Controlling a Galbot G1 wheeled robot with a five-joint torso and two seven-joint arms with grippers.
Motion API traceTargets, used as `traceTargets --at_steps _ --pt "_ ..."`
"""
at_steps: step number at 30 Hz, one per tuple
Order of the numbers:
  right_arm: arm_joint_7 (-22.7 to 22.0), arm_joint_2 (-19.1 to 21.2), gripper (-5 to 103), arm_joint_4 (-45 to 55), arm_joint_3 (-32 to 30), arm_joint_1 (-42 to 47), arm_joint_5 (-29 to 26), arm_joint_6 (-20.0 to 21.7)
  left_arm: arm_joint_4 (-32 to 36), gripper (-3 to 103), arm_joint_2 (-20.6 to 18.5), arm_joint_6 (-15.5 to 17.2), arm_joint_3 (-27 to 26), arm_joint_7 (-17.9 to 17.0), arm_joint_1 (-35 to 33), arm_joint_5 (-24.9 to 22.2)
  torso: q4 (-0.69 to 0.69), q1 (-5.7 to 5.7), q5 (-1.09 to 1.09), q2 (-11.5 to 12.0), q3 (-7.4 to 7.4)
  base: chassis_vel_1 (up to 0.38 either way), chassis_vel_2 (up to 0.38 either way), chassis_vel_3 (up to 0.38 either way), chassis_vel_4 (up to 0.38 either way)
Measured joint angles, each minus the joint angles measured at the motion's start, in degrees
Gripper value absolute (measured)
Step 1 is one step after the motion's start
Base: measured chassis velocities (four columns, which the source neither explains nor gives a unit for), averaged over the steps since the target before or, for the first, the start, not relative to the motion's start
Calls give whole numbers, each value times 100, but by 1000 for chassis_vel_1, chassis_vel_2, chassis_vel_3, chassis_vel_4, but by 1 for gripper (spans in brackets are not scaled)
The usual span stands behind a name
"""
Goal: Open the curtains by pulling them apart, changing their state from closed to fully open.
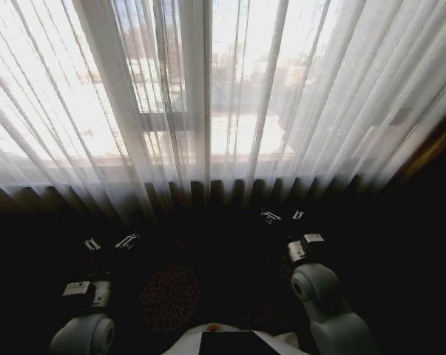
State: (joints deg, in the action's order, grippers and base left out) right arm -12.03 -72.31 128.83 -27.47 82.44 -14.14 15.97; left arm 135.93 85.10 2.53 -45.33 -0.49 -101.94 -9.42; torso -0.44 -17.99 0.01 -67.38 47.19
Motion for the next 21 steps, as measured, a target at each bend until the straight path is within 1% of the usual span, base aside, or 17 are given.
traceTargets --at_steps 6,13,17,21 --pt "-3 -32 100 -35 -1 -5 79 31 -26 100 8 -100 -15 1 -14 41 0 0 0 0 0 0 0 0 0" --pt "-7 -64 100 -36 -10 -1 79 11 -26 100 -2 -121 -18 1 -15 38 0 0 0 0 0 0 0 0 0" --pt "-8 -74 100 -35 -11 11 82 2 -25 100 -6 -129 -18 1 -30 28 0 1 0 -1 -1 -68 61 82 -56" --pt "-7 -78 100 -35 -8 11 86 -1 -26 100 -12 -143 -23 1 -32 23 0 2 1 -1 -1 -133 152 140 -159"
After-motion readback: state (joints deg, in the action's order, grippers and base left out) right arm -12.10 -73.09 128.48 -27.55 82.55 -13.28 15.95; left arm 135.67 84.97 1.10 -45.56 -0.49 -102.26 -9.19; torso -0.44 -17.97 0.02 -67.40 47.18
